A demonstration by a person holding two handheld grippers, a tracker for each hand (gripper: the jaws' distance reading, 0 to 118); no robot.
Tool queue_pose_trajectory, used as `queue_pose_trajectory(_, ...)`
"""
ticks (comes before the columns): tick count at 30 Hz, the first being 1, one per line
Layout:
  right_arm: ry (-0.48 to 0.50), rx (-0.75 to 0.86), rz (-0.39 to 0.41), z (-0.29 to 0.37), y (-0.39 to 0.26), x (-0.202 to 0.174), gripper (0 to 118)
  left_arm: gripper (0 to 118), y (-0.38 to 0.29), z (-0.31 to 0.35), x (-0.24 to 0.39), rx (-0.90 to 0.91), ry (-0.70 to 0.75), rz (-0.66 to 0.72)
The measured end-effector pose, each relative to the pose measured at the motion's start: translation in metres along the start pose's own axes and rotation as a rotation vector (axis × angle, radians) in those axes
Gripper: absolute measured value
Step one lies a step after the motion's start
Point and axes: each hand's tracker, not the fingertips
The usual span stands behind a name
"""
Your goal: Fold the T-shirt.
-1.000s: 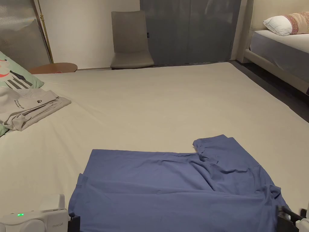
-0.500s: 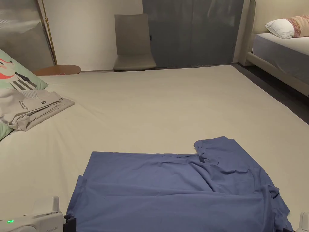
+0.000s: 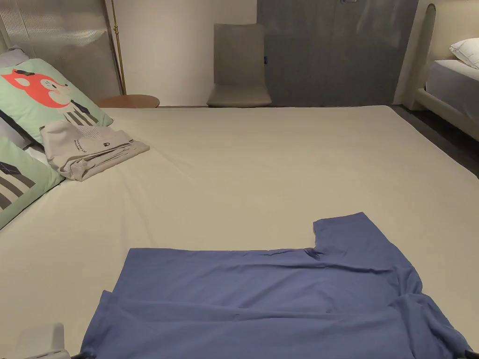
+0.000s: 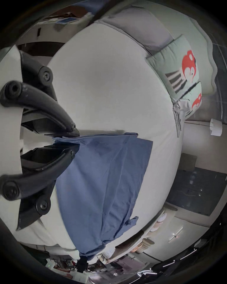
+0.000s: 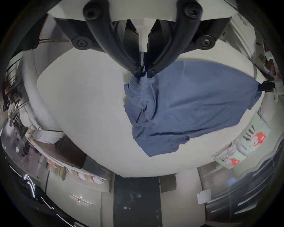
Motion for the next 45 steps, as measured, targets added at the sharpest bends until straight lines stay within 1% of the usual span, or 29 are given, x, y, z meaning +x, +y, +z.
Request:
queue_pose_trajectory(4,-0.023,-0.047,0.028,-0.01,-0.018,0.0,6,5,-0.017,-0.004,-0.013,-0.026,0.012,0.053)
queue_pose_trajectory(6,-0.035,-0.058,0.037,-0.017,-0.024,0.003,6,5,-0.02,-0.009,-0.015,-0.024,0.015,0.047)
queue_pose_trajectory(11,-0.041,-0.071,0.013,-0.025,-0.03,0.013,6,5,-0.02,-0.016,-0.021,-0.037,0.021,0.057)
queue_pose_trajectory(15,-0.044,-0.07,0.041,-0.023,-0.029,0.009,7,5,-0.02,-0.013,-0.022,-0.021,0.004,0.073)
queue_pose_trajectory(16,-0.042,-0.058,0.049,-0.022,-0.029,0.008,8,8,-0.019,-0.01,-0.021,0.0,-0.009,0.077)
queue_pose_trajectory(17,-0.045,-0.035,0.051,-0.019,-0.028,0.007,19,19,-0.019,-0.006,-0.019,0.021,-0.01,0.076)
queue_pose_trajectory(18,-0.066,0.003,0.038,-0.015,-0.025,0.008,53,50,-0.016,0.0,-0.015,0.055,0.012,0.068)
queue_pose_trajectory(19,-0.058,0.048,0.029,-0.011,-0.022,0.008,83,77,-0.011,0.006,-0.012,0.091,0.004,0.059)
queue_pose_trajectory(20,-0.035,0.097,0.003,-0.004,-0.016,0.009,99,103,-0.006,0.012,-0.008,0.124,-0.012,0.05)
queue_pose_trajectory(21,-0.022,0.158,-0.038,0.004,-0.009,0.008,100,110,0.002,0.023,-0.002,0.174,-0.039,0.046)
queue_pose_trajectory(22,-0.017,0.22,-0.063,0.013,0.001,0.005,99,108,0.01,0.032,0.005,0.23,-0.018,0.031)
queue_pose_trajectory(25,-0.032,0.4,-0.083,0.033,0.027,-0.011,99,108,0.034,0.05,0.031,0.357,-0.055,0.01)
queue_pose_trajectory(26,-0.03,0.45,-0.088,0.038,0.034,-0.017,97,108,0.039,0.054,0.039,0.386,-0.081,-0.001)
queue_pose_trajectory(27,-0.023,0.49,-0.089,0.042,0.04,-0.025,92,105,0.044,0.057,0.048,0.417,-0.094,-0.006)
queue_pose_trajectory(28,-0.017,0.52,-0.096,0.045,0.046,-0.032,87,99,0.048,0.059,0.056,0.439,-0.108,-0.014)
queue_pose_trajectory(29,-0.009,0.535,-0.099,0.045,0.05,-0.038,81,88,0.05,0.06,0.063,0.461,-0.124,-0.03)
queue_pose_trajectory(31,0.008,0.562,-0.089,0.041,0.056,-0.051,55,36,0.052,0.057,0.08,0.493,-0.114,-0.081)
queue_pose_trajectory(32,0.009,0.561,-0.082,0.038,0.058,-0.056,37,11,0.053,0.054,0.086,0.495,-0.091,-0.096)
queue_pose_trajectory(33,0.006,0.559,-0.078,0.035,0.059,-0.062,11,0,0.053,0.048,0.09,0.496,-0.071,-0.116)
queue_pose_trajectory(34,0.001,0.555,-0.072,0.03,0.061,-0.067,2,0,0.054,0.044,0.092,0.492,-0.08,-0.112)
queue_pose_trajectory(37,0.013,0.543,-0.073,0.02,0.065,-0.072,0,0,0.064,0.029,0.09,0.423,-0.128,-0.1)
queue_pose_trajectory(38,0.027,0.532,-0.069,0.016,0.067,-0.073,0,0,0.067,0.023,0.089,0.421,-0.118,-0.102)
queue_pose_trajectory(41,0.013,0.515,-0.056,0.005,0.073,-0.075,0,0,0.09,0.005,0.082,0.388,-0.091,-0.097)
queue_pose_trajectory(45,0.008,0.482,-0.079,-0.012,0.082,-0.07,0,0,0.139,-0.036,0.066,0.302,-0.075,-0.039)
